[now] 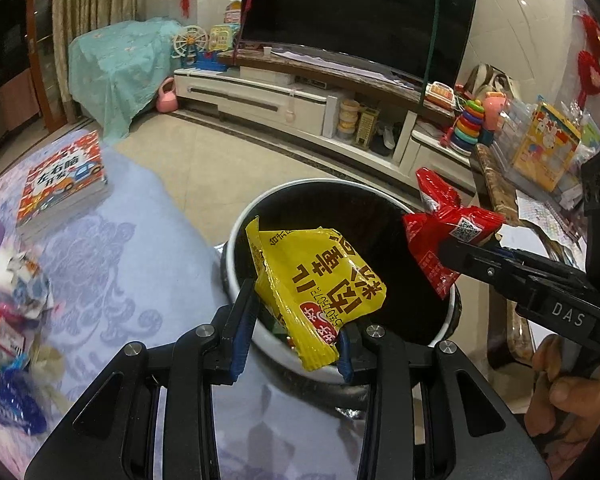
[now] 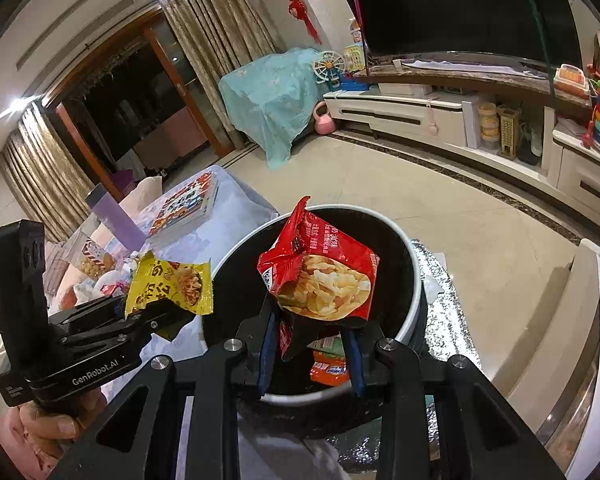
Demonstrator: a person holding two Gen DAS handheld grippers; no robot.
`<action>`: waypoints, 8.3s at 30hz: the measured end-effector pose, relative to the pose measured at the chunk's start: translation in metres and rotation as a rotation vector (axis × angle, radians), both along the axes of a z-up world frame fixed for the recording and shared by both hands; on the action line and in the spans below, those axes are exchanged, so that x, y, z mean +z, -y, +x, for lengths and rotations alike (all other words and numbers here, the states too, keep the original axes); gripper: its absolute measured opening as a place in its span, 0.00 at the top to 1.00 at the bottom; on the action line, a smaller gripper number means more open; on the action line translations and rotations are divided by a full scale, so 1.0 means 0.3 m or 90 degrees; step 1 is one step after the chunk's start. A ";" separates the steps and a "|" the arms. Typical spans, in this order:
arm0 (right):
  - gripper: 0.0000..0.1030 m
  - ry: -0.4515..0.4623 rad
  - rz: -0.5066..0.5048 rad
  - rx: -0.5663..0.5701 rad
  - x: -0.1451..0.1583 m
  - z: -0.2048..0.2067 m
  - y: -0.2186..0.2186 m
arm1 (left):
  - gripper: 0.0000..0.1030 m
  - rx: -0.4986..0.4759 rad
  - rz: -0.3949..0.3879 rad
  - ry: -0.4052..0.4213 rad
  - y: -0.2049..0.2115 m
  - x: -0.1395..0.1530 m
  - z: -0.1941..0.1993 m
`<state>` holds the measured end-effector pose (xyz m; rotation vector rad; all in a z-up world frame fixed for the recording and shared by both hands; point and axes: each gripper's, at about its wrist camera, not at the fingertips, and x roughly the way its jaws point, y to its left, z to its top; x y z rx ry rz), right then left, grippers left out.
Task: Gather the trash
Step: 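Carry both bags over the trash bin and open both grippers to drop them, then move both open grippers back over the table toward the remaining trash, then grasp the white tissue with the left gripper while the right gripper grasps the blue wrapper, then carry both items over the trash bin and open both grippers to drop them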
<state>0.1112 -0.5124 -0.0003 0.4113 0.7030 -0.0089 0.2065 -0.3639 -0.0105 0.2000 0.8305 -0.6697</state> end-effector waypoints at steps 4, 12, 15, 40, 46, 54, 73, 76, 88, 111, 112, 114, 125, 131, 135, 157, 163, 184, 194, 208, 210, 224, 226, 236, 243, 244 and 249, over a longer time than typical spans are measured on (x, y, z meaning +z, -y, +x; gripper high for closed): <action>0.69 -0.010 0.001 0.004 -0.011 0.015 0.006 | 0.68 -0.007 0.009 -0.015 0.024 -0.018 0.021; 0.61 -0.030 0.010 0.009 -0.037 0.051 0.030 | 0.41 -0.018 0.024 -0.039 0.041 -0.056 0.047; 0.53 -0.036 0.015 0.008 -0.044 0.054 0.040 | 0.31 -0.012 0.032 -0.029 0.039 -0.052 0.045; 0.14 0.022 0.053 -0.016 -0.014 -0.100 -0.099 | 0.27 0.127 -0.037 -0.063 -0.378 -0.103 -0.132; 0.13 0.016 0.053 0.010 -0.035 -0.121 -0.201 | 0.27 0.161 -0.045 -0.072 -0.506 -0.119 -0.173; 0.11 -0.002 0.066 0.056 -0.073 -0.130 -0.344 | 0.27 0.212 -0.059 -0.077 -0.672 -0.133 -0.211; 0.11 -0.034 0.052 0.150 -0.141 -0.087 -0.623 | 0.27 0.322 -0.075 -0.086 -0.998 -0.171 -0.209; 0.11 -0.035 0.052 0.155 -0.146 -0.081 -0.645 | 0.27 0.328 -0.076 -0.077 -1.026 -0.161 -0.185; 0.11 -0.033 0.056 0.157 -0.151 -0.068 -0.662 | 0.20 0.324 -0.120 -0.027 -1.004 -0.041 -0.008; 0.12 -0.017 0.054 0.229 -0.148 0.157 -0.873 | 0.95 0.373 -0.127 -0.078 -1.330 -0.166 -0.130; 0.12 -0.014 0.053 0.232 -0.144 0.177 -0.891 | 0.95 0.375 -0.124 -0.086 -1.346 -0.178 -0.143; 0.12 -0.003 0.052 0.239 -0.136 0.225 -0.924 | 0.95 0.379 -0.123 -0.098 -1.373 -0.200 -0.166; 0.78 -0.011 0.028 0.235 -0.166 0.231 -0.975 | 0.42 0.383 -0.142 -0.085 -1.382 -0.177 -0.114; 0.74 -0.054 0.022 0.249 -0.196 0.133 -0.940 | 0.26 0.357 -0.131 -0.093 -1.316 -0.184 -0.014; 0.46 -0.047 -0.015 0.251 -0.172 0.109 -0.915 | 0.26 0.355 -0.128 -0.093 -1.286 -0.186 0.057; 0.53 -0.026 0.015 0.355 -0.192 0.289 -0.944 | 0.86 0.345 -0.123 -0.067 -1.247 -0.185 0.074; 0.59 -0.002 0.041 0.303 -0.162 0.166 -0.862 | 0.86 0.312 -0.131 -0.058 -1.172 -0.153 -0.049; 0.59 0.048 0.019 0.113 -0.074 -0.124 -0.577 | 0.86 0.144 -0.127 -0.071 -0.759 -0.107 -0.241; 0.59 0.062 0.030 0.048 -0.060 -0.202 -0.445 | 0.86 0.092 -0.117 -0.064 -0.627 -0.077 -0.272; 0.59 0.072 0.029 -0.013 -0.039 -0.260 -0.299 | 0.86 0.028 -0.105 -0.058 -0.439 -0.042 -0.265; 0.59 0.072 0.029 -0.023 -0.037 -0.265 -0.277 | 0.86 0.019 -0.103 -0.057 -0.416 -0.040 -0.265; 0.59 0.060 0.027 -0.066 -0.033 -0.230 -0.141 | 0.86 -0.020 -0.082 -0.044 -0.258 -0.001 -0.218; 0.59 0.061 0.024 -0.067 -0.031 -0.213 -0.121 | 0.86 -0.023 -0.079 -0.042 -0.234 0.007 -0.200; 0.58 0.044 0.015 -0.058 -0.011 -0.126 -0.059 | 0.86 -0.033 -0.060 -0.043 -0.117 0.023 -0.104; 0.58 0.026 0.005 -0.046 -0.009 -0.072 -0.037 | 0.86 -0.033 -0.055 -0.063 -0.065 0.004 -0.038; 0.58 0.022 0.002 -0.045 -0.007 -0.066 -0.039 | 0.86 -0.033 -0.053 -0.066 -0.059 0.000 -0.031; 0.57 0.009 0.001 -0.043 -0.011 -0.035 -0.024 | 0.85 -0.034 -0.040 -0.075 -0.036 -0.017 -0.016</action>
